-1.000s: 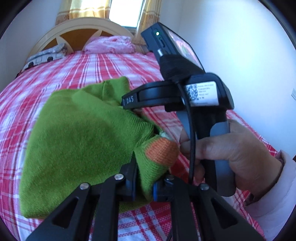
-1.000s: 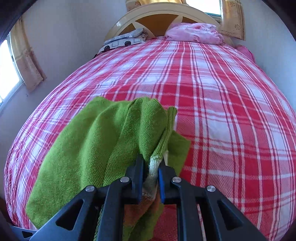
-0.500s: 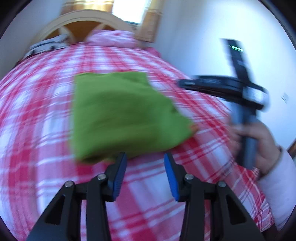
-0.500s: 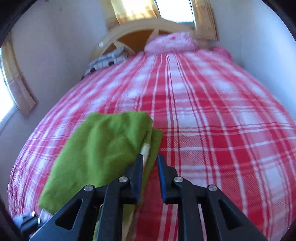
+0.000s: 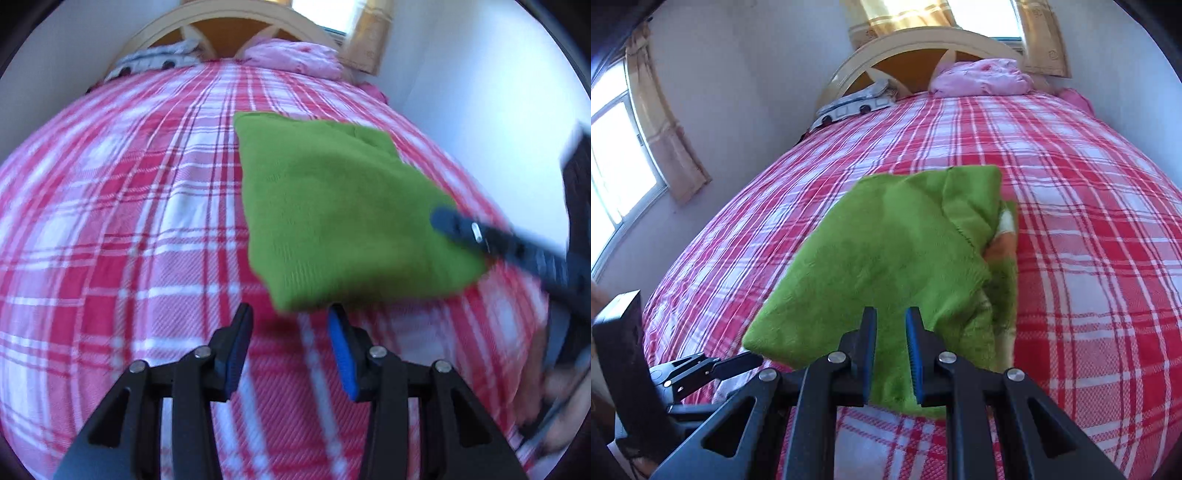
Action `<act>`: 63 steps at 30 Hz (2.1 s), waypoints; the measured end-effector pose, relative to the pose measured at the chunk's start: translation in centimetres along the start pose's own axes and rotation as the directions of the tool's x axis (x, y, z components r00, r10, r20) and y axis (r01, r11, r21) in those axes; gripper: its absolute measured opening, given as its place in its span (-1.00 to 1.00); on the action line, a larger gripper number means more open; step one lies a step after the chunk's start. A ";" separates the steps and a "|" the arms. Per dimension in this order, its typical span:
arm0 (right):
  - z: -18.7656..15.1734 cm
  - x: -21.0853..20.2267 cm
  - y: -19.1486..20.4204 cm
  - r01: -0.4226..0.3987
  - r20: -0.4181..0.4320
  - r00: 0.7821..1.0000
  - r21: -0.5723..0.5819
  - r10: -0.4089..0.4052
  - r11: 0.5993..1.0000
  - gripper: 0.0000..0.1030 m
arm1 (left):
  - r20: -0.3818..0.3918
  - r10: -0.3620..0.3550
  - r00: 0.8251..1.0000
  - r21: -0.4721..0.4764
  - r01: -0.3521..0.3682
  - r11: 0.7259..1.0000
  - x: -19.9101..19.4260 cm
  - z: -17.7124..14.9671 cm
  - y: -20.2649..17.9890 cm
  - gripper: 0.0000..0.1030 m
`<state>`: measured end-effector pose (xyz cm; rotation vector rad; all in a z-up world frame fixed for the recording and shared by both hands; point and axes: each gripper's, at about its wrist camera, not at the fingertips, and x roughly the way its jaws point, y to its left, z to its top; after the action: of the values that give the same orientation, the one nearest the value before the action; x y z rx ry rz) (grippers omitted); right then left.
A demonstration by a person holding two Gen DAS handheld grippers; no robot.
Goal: Fold small clothes
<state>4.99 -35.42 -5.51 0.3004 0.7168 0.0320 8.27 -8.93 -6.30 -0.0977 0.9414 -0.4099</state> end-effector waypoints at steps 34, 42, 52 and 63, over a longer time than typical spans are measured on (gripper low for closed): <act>0.4 1.0 1.7 0.073 -0.036 0.996 -0.098 -0.077 0.992 -0.67 | 0.074 0.142 0.987 0.032 -0.144 0.989 -0.7 4.6 2.3 0.39; -3.2 2.1 -1.1 0.059 -0.115 0.992 -0.028 -0.061 0.998 -0.67 | 0.075 0.229 0.971 0.109 -0.236 0.966 1.0 3.3 1.3 0.39; -3.1 -1.9 -1.1 0.071 -0.009 0.997 0.081 -0.070 0.994 -0.28 | 0.088 0.231 0.969 0.086 -0.238 0.967 -1.5 2.2 1.9 0.92; -4.8 -5.1 -4.1 0.024 0.038 0.999 0.256 -0.035 0.966 0.29 | -0.022 -0.020 1.000 -0.060 0.019 0.998 -2.3 0.6 5.1 0.94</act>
<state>-2.32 -38.72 -6.81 0.5357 0.6841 -0.0958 9.13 -3.45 -5.49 -0.1567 0.9761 -0.4018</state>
